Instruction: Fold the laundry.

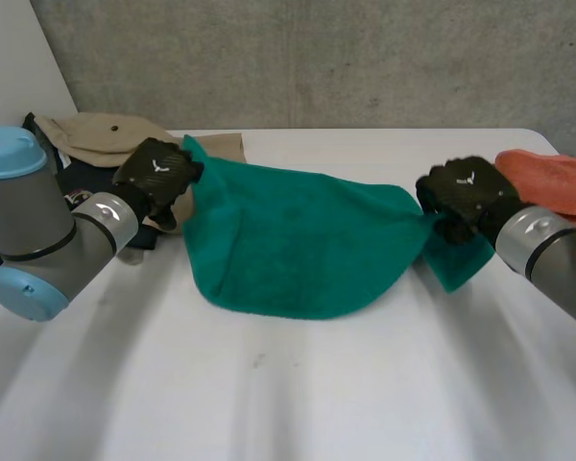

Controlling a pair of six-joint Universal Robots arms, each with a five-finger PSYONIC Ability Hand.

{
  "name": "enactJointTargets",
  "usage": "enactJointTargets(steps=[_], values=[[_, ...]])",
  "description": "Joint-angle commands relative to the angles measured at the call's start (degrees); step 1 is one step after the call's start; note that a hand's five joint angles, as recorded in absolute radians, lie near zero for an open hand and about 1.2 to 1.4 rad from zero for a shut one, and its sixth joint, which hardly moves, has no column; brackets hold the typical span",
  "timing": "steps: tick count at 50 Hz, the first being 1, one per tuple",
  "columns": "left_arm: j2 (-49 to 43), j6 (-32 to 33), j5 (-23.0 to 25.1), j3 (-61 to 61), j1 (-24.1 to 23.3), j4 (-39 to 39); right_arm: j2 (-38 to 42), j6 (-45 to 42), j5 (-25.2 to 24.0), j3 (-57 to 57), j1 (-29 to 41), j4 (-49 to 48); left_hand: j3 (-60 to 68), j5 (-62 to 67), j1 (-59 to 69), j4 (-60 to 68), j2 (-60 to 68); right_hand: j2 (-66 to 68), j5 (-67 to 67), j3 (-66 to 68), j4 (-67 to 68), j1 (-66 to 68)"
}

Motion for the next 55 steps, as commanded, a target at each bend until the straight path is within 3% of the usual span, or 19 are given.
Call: enactJointTargets(steps=[1,5,11,21,24,31,33,34,36,40,47,49,52,55], values=[[-5.5,5.8,4.2,5.1,0.8,-4.2,-5.1,3.4,0.0,-5.0,2.7,4.3,14.8,14.5,14.6,14.5,14.8,12.5,12.5,12.1,11.3,14.8],[-7.8,6.3,5.4,7.0,0.7,-6.1,-7.2,7.0,0.1,-9.5,4.6,6.5,13.1,12.8,12.9,12.9,13.1,12.5,12.5,12.1,11.3,14.8],[-10.4,6.3,5.1,9.0,-0.3,-6.3,-9.3,12.2,2.4,-18.2,8.5,9.4,-3.2,-3.5,-3.4,-3.4,-3.2,12.5,12.5,12.1,11.3,14.8],[-13.9,5.6,2.2,12.8,-5.5,-7.3,-8.7,16.3,7.8,-32.6,14.6,13.6,-6.9,-7.2,-7.1,-7.2,-6.9,12.5,12.5,12.1,11.3,14.8],[-14.2,5.2,0.9,13.9,-7.5,-7.8,-8.0,16.7,8.9,-34.9,15.8,13.9,-3.6,-3.9,-3.8,-3.8,-3.5,12.5,12.5,12.1,11.3,14.8],[-15.5,2.1,-4.9,17.5,-12.0,-11.1,-7.0,16.7,12.5,-39.2,16.5,14.8,20.5,20.1,20.3,20.2,20.5,12.5,12.5,12.1,11.3,14.8],[-16.1,1.1,-6.4,18.9,-12.7,-11.9,-7.1,16.7,12.7,-39.5,16.3,15.0,39.1,38.7,38.8,38.8,39.1,12.5,12.5,12.1,11.3,14.8],[-16.1,0.7,-6.8,19.4,-13.0,-12.3,-7.2,16.7,12.8,-39.5,16.2,15.0,41.7,41.3,41.5,41.4,41.7,12.5,12.5,12.1,11.3,14.8],[-16.4,-0.1,-7.4,20.1,-13.2,-12.7,-7.4,16.7,12.9,-39.4,15.9,15.2,41.4,41.0,41.2,41.1,41.4,12.5,12.5,12.1,11.3,14.8],[-16.1,-2.9,-7.4,21.2,-14.8,-14.6,-7.5,16.7,13.0,-39.1,15.9,16.0,17.3,17.0,17.1,17.1,17.4,12.5,12.5,12.1,11.3,14.8],[-15.2,-4.7,-7.9,20.7,-17.6,-18.0,-9.0,17.2,12.6,-38.6,15.9,16.2,12.3,11.9,12.0,12.0,12.3,12.5,12.5,12.1,11.3,14.8],[-14.8,-4.8,-7.9,19.8,-18.3,-19.0,-9.4,17.3,12.6,-38.6,15.8,16.2,20.9,20.6,20.7,20.7,21.0,12.5,12.5,12.1,11.3,14.8],[-14.7,-4.9,-8.1,19.4,-18.8,-19.3,-9.8,17.4,12.8,-38.6,15.7,16.2,50.7,50.3,50.4,50.4,50.7,12.5,12.5,12.1,11.3,14.8],[-13.6,-5.7,-9.8,19.2,-18.7,-20.6,-9.9,17.5,13.0,-38.1,15.0,16.6,50.8,50.4,50.5,50.5,50.8,12.5,12.5,12.1,11.3,14.8]])
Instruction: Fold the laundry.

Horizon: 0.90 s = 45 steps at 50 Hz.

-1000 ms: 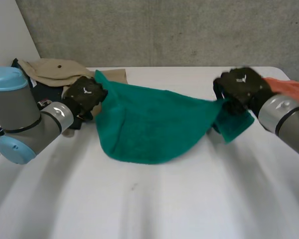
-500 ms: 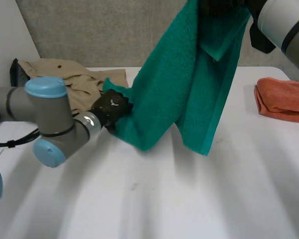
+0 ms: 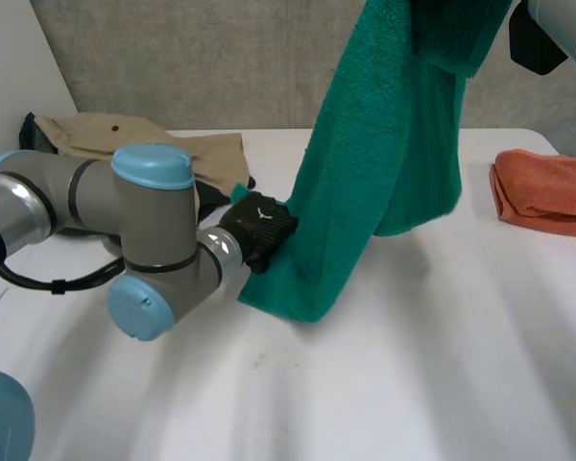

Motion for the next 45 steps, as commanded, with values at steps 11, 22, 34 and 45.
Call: enactJointTargets(steps=[11,22,34,45], values=[[22.3,-5.9,-1.2,-10.4,8.3,-8.4,-2.3,-4.3,-5.1,8.7,-11.4,3.8,17.8,18.5,15.3,18.2,17.5,12.5,12.5,11.9,11.3,14.8],[31.9,-7.8,6.9,-18.8,13.2,-9.1,-2.1,-10.2,-9.3,14.8,-12.9,5.9,-31.6,-30.8,-34.0,-31.1,-31.8,12.5,12.5,11.9,11.3,14.8],[17.3,-17.6,4.3,-19.6,1.5,4.2,-4.5,-1.7,-3.8,6.9,-3.2,4.1,-41.1,-40.3,-43.5,-40.7,-41.3,12.5,12.5,11.9,11.3,14.8],[6.1,-19.5,-3.9,-9.4,-9.0,6.8,-4.6,-0.6,-0.1,1.4,1.8,4.1,-38.4,-37.7,-40.8,-38.0,-38.6,12.5,12.5,11.9,11.3,14.8]])
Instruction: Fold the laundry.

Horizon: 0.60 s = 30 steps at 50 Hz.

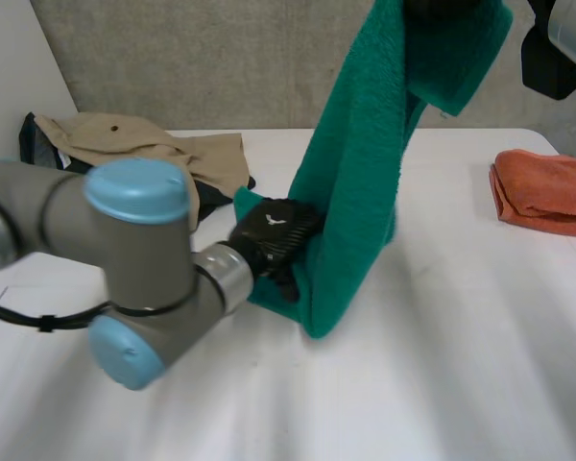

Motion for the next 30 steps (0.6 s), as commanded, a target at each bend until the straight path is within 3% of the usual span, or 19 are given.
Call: enactJointTargets(steps=[1,4,5,7,12,15,20,23,26,30], values=[[-8.2,2.9,-5.9,8.0,-6.0,-1.6,0.0,0.3,2.7,-4.3,2.0,0.1,7.6,8.7,6.6,8.2,8.0,12.5,12.5,11.9,11.3,14.8],[-10.3,3.5,-9.2,10.2,-6.8,-4.1,-0.1,1.1,4.2,-6.0,1.8,0.1,19.3,20.5,18.4,20.0,19.8,12.5,12.5,11.9,11.3,14.8],[-10.9,3.3,-11.5,11.7,-7.1,-5.9,0.0,1.5,4.6,-6.3,1.7,0.1,37.9,39.0,36.9,38.5,38.3,12.5,12.5,11.9,11.3,14.8],[-11.0,2.7,-13.6,12.9,-7.1,-7.4,0.0,1.8,5.0,-6.2,1.5,0.1,59.3,60.4,58.4,60.0,59.7,12.5,12.5,11.9,11.3,14.8],[-6.3,-0.7,-17.9,14.1,-5.1,-11.6,0.7,1.1,5.0,-2.2,-0.7,-0.3,59.4,60.5,58.5,60.1,59.8,12.5,12.5,11.9,11.3,14.8],[-1.1,-1.0,-16.8,11.8,-2.5,-12.8,1.7,-2.3,4.0,2.3,-5.0,-1.3,59.4,60.5,58.5,60.1,59.8,12.5,12.5,11.9,11.3,14.8],[14.7,4.9,-8.1,4.5,5.2,-17.0,5.0,-12.3,0.1,10.2,-10.3,-1.3,59.4,60.5,58.5,60.1,59.8,12.5,12.5,11.9,11.3,14.8],[19.4,9.2,-4.2,2.4,7.0,-19.5,7.1,-15.7,-1.0,13.0,-11.0,-1.2,59.4,60.5,58.5,60.1,59.8,12.5,12.5,11.9,11.3,14.8],[19.6,13.6,-2.3,1.0,8.5,-21.6,10.9,-18.8,-1.7,15.5,-11.4,-1.6,59.4,60.5,58.5,60.1,59.8,12.5,12.5,11.9,11.3,14.8],[14.6,16.0,-4.7,1.9,10.9,-20.7,18.0,-19.1,-1.9,15.3,-11.2,-2.5,59.4,60.5,58.5,60.1,59.8,12.5,12.5,11.9,11.3,14.8]])
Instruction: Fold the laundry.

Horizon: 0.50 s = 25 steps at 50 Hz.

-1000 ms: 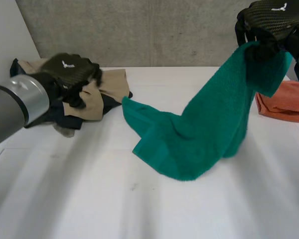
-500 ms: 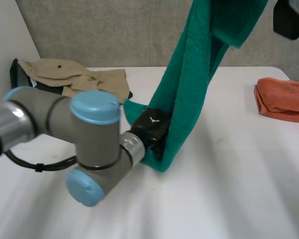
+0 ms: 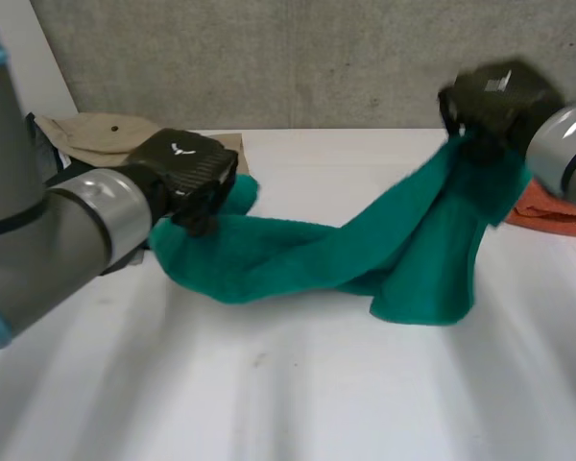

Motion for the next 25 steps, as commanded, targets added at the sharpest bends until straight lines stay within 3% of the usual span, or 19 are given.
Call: enactJointTargets(steps=[1,8,15,16,18,19,21,25], values=[[-6.8,6.6,-1.5,0.6,4.2,-0.1,12.4,-2.6,-1.0,0.8,0.3,-1.7,11.9,14.1,12.7,11.3,11.6,12.5,12.5,11.9,11.3,14.8],[-24.8,6.6,-7.7,12.5,4.1,0.3,22.9,-0.1,-0.6,-3.4,2.2,-10.4,11.9,14.1,12.7,11.3,11.6,12.5,12.5,11.9,11.3,14.8],[-36.3,5.9,-9.5,27.4,2.8,0.2,31.6,0.1,2.4,-8.4,2.8,-22.0,11.9,14.1,12.7,11.3,11.6,12.5,12.5,11.9,11.3,14.8],[-36.5,5.8,-9.8,28.9,2.7,0.1,32.6,0.3,3.2,-8.8,2.8,-24.1,9.1,11.3,9.9,8.5,8.8,-7.6,-7.7,-8.3,-8.8,-5.4],[-36.7,5.6,-10.3,30.9,2.8,0.1,32.8,0.3,4.2,-8.8,2.8,-26.2,-14.5,-12.3,-13.7,-15.1,-14.8,-39.5,-39.6,-40.1,-40.7,-37.2],[-36.3,5.2,-10.0,31.9,3.0,0.2,32.7,0.5,4.9,-8.7,2.8,-27.6,-38.5,-36.2,-37.6,-39.1,-38.7,-57.5,-57.5,-58.1,-58.7,-55.2],[-35.1,4.7,-10.1,32.1,3.2,0.3,32.5,0.6,5.2,-8.4,2.8,-27.9,-53.6,-51.4,-52.8,-54.2,-53.9,-57.5,-57.5,-58.1,-58.7,-55.2],[-30.4,3.3,-10.5,30.4,3.5,1.2,29.0,1.6,4.8,-7.3,2.4,-25.6,-57.5,-55.3,-56.7,-58.1,-57.8,-57.5,-57.5,-58.1,-58.7,-55.2]])
